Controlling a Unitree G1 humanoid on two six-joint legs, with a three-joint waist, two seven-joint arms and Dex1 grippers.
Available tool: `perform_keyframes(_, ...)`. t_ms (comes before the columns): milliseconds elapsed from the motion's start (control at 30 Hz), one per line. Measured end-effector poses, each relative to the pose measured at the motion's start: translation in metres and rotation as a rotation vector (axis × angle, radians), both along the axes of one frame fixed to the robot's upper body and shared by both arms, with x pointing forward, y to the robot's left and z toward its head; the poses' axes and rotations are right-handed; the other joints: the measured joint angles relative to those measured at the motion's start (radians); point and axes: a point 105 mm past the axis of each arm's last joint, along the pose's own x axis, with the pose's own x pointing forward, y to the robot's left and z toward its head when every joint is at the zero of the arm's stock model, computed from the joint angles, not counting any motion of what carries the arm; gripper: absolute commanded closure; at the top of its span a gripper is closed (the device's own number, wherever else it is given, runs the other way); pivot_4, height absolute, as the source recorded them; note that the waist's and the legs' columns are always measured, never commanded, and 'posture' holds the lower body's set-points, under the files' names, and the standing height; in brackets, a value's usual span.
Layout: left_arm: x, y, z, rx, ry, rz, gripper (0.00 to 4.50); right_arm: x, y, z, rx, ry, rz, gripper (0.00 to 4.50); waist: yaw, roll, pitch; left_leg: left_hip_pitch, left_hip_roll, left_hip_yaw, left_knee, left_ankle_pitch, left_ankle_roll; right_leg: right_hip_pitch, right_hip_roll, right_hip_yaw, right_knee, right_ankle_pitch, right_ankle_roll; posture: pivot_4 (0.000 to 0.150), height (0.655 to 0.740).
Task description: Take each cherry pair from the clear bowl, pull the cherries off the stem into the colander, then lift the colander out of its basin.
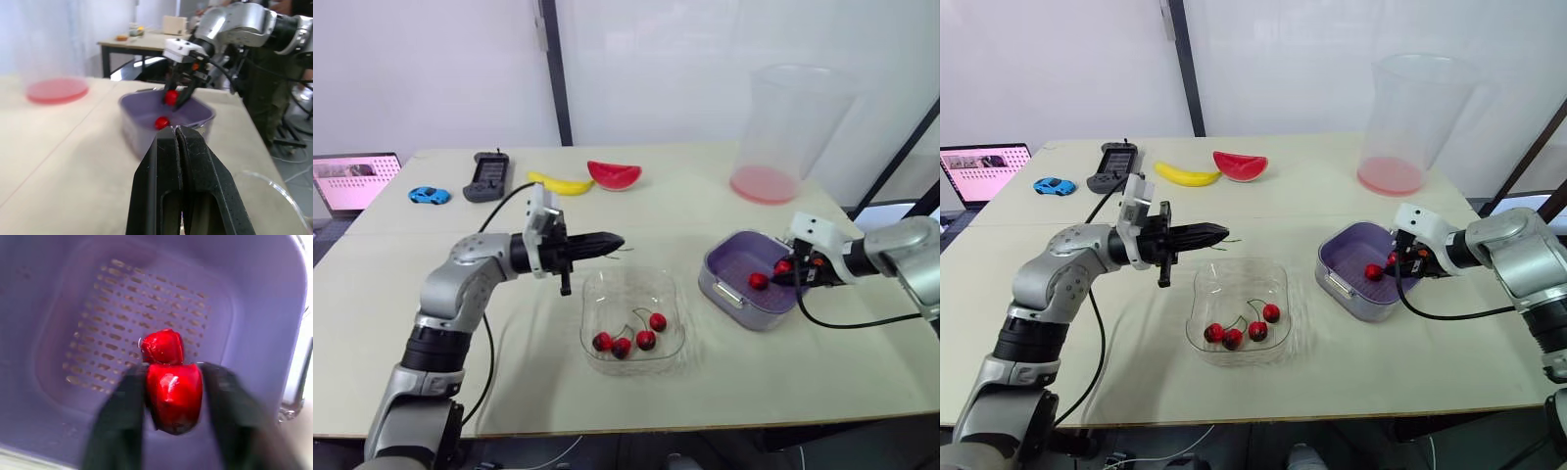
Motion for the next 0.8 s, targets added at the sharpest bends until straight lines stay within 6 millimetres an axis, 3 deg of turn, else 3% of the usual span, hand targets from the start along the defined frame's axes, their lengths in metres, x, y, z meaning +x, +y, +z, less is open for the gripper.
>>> perform_keyframes(67, -0.001, 0.000, 0.000, 0.002, -0.002, 0.005, 4.50, 0.000, 0.002, 0.005, 0.008, -0.004, 0.011, 0.21, 0.005, 0.000, 0.000, 0.000, 0.000, 0.000, 0.000, 0.000, 0.000, 0.000, 0.000, 0.000, 0.000, 0.000, 0.000, 0.150, 0.7380)
perform_keyframes(100, -0.002, 0.000, 0.001, 0.005, -0.008, 0.006, 4.50, -0.001, 0.002, 0.008, 0.013, -0.010, 0.014, 0.09, 0.007, 0.000, 0.000, 0.000, 0.000, 0.000, 0.000, 0.000, 0.000, 0.000, 0.000, 0.000, 0.000, 0.000, 0.000, 0.150, 0.7380)
perform_keyframes(267, -0.001, 0.005, 0.002, 0.016, -0.013, 0.029, 4.50, -0.002, 0.006, 0.030, 0.034, -0.056, 0.045, 0.09, 0.017, 0.000, 0.000, 0.000, 0.000, 0.000, 0.000, 0.000, 0.000, 0.000, 0.000, 0.000, 0.000, 0.000, 0.000, 0.150, 0.7380)
perform_keyframes(333, -0.001, 0.008, 0.001, 0.022, -0.007, 0.038, 4.50, -0.004, 0.014, 0.051, 0.101, -0.088, 0.071, 0.09, 0.019, 0.000, 0.000, 0.000, 0.000, 0.000, 0.000, 0.000, 0.000, 0.000, 0.000, 0.000, 0.000, 0.000, 0.000, 0.150, 0.7380)
perform_keyframes(500, -0.002, 0.024, -0.002, 0.038, 0.048, 0.067, 4.50, -0.033, 0.065, 0.110, 0.344, -0.116, 0.288, 0.09, 0.021, 0.001, 0.000, 0.000, 0.000, 0.000, 0.000, 0.000, 0.000, 0.000, 0.001, 0.000, 0.000, 0.000, 0.000, 0.150, 0.7380)
perform_keyframes(633, -0.016, 0.065, -0.030, 0.101, 0.202, 0.140, 4.50, -0.075, 0.109, 0.111, 0.422, 0.029, 0.530, 0.09, 0.020, 0.001, 0.000, 0.001, 0.001, 0.000, -0.001, 0.000, 0.001, 0.000, 0.000, 0.000, 0.000, 0.000, 0.000, 0.150, 0.7380)
perform_keyframes(733, -0.015, 0.091, -0.047, 0.078, 0.290, 0.238, 4.50, -0.087, 0.125, 0.109, 0.450, 0.064, 0.606, 0.09, 0.029, 0.001, 0.000, 0.000, 0.000, 0.000, 0.000, 0.000, 0.000, 0.001, 0.000, -0.001, 0.000, 0.000, 0.000, 0.150, 0.7380)
perform_keyframes(800, -0.017, 0.109, -0.070, 0.107, 0.399, 0.302, 4.50, -0.089, 0.131, 0.107, 0.460, 0.065, 0.620, 0.09, 0.031, 0.000, 0.000, 0.000, 0.000, 0.000, 0.001, 0.000, 0.000, 0.002, -0.001, -0.001, 0.000, 0.000, 0.000, 0.150, 0.7380)
